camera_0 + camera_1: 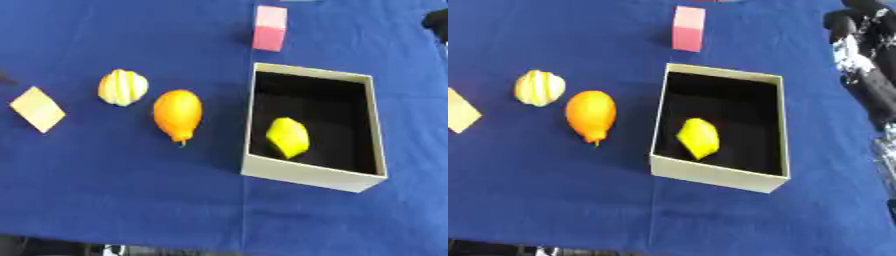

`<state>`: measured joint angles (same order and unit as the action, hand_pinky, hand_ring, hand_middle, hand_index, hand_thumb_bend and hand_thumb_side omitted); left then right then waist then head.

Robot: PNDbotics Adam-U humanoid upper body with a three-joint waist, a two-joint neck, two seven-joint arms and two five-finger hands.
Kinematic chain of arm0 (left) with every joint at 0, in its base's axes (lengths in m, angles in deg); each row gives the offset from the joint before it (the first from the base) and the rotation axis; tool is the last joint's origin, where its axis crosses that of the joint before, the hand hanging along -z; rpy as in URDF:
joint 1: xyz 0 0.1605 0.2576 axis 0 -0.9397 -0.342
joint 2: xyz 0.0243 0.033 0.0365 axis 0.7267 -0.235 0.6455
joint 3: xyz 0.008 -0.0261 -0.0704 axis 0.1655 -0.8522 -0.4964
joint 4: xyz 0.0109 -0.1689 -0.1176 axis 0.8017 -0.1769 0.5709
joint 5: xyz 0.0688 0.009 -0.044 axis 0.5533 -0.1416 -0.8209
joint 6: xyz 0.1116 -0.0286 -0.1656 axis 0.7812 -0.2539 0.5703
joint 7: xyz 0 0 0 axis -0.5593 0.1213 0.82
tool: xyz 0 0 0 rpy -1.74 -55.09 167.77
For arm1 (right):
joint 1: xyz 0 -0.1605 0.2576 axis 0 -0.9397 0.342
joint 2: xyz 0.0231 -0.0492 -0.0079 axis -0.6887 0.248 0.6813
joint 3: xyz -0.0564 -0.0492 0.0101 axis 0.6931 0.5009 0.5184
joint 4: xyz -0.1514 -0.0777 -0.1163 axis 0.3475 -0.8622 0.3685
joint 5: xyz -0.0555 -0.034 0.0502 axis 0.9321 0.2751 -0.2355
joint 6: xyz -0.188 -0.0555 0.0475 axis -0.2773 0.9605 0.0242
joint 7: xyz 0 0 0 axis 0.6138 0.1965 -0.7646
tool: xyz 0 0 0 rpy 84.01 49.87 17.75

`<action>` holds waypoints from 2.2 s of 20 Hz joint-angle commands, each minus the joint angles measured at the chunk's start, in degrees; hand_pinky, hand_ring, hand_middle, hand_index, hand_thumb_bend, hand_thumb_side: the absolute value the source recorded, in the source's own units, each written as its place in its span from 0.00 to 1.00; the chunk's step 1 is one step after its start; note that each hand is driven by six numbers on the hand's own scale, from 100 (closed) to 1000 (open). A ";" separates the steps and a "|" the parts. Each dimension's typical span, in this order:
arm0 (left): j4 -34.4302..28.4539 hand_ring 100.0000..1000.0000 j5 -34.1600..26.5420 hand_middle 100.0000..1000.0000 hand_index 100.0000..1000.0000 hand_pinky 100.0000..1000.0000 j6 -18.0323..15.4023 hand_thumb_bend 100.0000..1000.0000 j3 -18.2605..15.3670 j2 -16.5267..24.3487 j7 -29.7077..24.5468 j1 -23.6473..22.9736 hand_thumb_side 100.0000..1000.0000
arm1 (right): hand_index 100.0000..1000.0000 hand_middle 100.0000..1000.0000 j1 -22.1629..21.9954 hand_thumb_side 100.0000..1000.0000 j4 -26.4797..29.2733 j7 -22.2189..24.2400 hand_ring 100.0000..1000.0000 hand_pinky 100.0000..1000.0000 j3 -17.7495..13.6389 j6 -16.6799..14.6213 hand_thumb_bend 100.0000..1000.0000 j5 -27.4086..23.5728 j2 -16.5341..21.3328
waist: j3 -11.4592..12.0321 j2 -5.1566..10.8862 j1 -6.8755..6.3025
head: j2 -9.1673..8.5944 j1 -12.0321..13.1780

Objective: Pick up objects on the table and place them in the box.

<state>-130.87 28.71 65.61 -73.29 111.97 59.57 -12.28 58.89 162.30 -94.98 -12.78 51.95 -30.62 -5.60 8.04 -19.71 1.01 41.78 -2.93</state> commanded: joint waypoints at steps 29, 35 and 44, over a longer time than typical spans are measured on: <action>10.65 0.66 7.23 0.58 0.70 0.71 -2.90 0.47 3.05 -6.39 -0.07 10.39 0.00 | 0.86 0.68 0.33 0.50 0.86 0.62 0.79 0.93 0.08 0.23 0.00 -0.52 -0.23 | -0.72 0.53 -0.37 | 0.02 1.20; 8.12 0.59 4.17 0.52 0.63 0.65 -1.54 0.42 2.28 -5.84 -0.40 10.64 0.00 | 0.86 0.68 0.20 0.49 0.86 0.62 0.79 0.93 0.09 0.29 0.00 -0.52 -0.17 | -0.61 0.70 -0.36 | 0.10 1.13; -2.64 0.53 0.78 0.44 0.55 0.60 0.40 0.35 2.39 -7.06 1.03 15.20 0.00 | 0.86 0.68 0.24 0.49 0.86 0.37 0.79 0.93 -0.09 0.12 0.00 -0.67 0.40 | -0.12 1.24 -0.41 | 0.65 1.02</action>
<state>-131.29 30.21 65.73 -70.52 103.80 60.59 1.68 58.77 162.30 -94.52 -12.33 52.22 -30.94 -6.55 7.93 -19.96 0.84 42.14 -1.89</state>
